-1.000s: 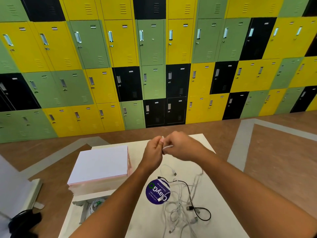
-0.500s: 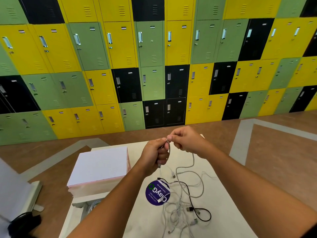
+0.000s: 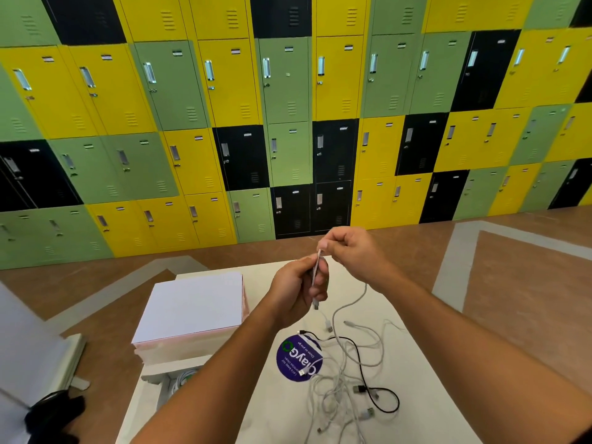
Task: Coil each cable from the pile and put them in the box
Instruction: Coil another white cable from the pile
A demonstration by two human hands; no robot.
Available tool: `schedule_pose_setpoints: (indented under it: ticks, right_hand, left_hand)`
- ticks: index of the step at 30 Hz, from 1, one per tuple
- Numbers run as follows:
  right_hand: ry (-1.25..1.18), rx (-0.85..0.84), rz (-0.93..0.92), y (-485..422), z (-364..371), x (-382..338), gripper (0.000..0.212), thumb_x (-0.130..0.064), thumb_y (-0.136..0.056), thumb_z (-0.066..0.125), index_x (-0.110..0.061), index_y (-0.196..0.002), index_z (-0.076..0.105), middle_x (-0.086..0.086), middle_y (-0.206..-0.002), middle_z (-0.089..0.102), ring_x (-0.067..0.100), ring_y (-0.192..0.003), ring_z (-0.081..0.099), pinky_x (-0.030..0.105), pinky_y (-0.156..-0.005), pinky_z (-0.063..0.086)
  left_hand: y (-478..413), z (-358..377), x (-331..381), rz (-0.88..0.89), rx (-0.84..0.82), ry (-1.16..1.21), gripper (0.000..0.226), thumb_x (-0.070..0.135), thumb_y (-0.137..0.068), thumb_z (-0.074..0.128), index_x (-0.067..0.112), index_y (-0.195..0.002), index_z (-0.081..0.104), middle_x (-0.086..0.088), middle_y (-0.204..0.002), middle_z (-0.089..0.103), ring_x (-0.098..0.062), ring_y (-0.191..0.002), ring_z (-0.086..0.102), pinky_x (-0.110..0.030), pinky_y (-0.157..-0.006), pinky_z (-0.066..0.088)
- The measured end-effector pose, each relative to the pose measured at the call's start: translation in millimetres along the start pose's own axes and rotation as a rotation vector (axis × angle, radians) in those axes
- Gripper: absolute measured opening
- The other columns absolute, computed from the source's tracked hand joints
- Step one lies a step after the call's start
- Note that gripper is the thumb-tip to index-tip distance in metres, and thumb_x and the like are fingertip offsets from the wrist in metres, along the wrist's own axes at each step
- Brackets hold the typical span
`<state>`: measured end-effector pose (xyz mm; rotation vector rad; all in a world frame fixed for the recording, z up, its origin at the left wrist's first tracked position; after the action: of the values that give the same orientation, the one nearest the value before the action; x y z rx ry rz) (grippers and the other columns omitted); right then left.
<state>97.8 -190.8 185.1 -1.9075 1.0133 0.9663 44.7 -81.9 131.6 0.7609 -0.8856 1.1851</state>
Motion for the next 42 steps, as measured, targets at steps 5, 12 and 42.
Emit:
schedule_pose_setpoints:
  ticks: [5, 12, 42]
  right_hand:
    - [-0.153, 0.007, 0.049, 4, 2, 7, 0.024, -0.027, -0.1, 0.059, -0.01, -0.09, 0.072, -0.002, -0.055, 0.045, 0.008, -0.05, 0.038, 0.021, -0.045, 0.031]
    - [-0.112, -0.199, 0.264, 27, 38, 39, 0.032, -0.024, -0.106, 0.045, -0.008, -0.096, 0.071, 0.005, -0.057, 0.056, 0.017, -0.05, 0.051, 0.028, -0.053, 0.044]
    - [0.452, -0.055, 0.039, 2, 14, -23, 0.019, -0.034, -0.082, 0.079, -0.025, -0.07, 0.068, -0.008, -0.08, 0.07, 0.011, -0.083, 0.065, 0.037, -0.074, 0.057]
  left_hand:
    - [-1, -4, 17, 0.051, 0.014, 0.018, 0.041, 0.024, -0.108, 0.035, 0.015, -0.071, 0.049, 0.006, -0.055, 0.026, -0.005, -0.043, 0.02, -0.017, -0.037, 0.022]
    - [-10, -16, 39, 0.204, 0.174, 0.34, 0.039, 0.026, -0.108, 0.034, 0.011, -0.075, 0.048, 0.005, -0.053, 0.029, -0.005, -0.043, 0.025, -0.018, -0.041, 0.026]
    - [-7, -27, 22, 0.194, 0.209, -0.572, 0.041, 0.017, -0.108, 0.037, 0.001, -0.081, 0.063, -0.009, -0.062, 0.053, -0.018, -0.054, 0.052, -0.036, -0.063, 0.054]
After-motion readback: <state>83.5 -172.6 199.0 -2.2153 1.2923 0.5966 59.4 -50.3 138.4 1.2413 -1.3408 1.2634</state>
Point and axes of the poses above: each hand's wrist, its own y-axis away from the middle knuckle, its own z-axis out of the palm, x = y × z, the point moved 6 cm from there along -y, towards the middle knuckle
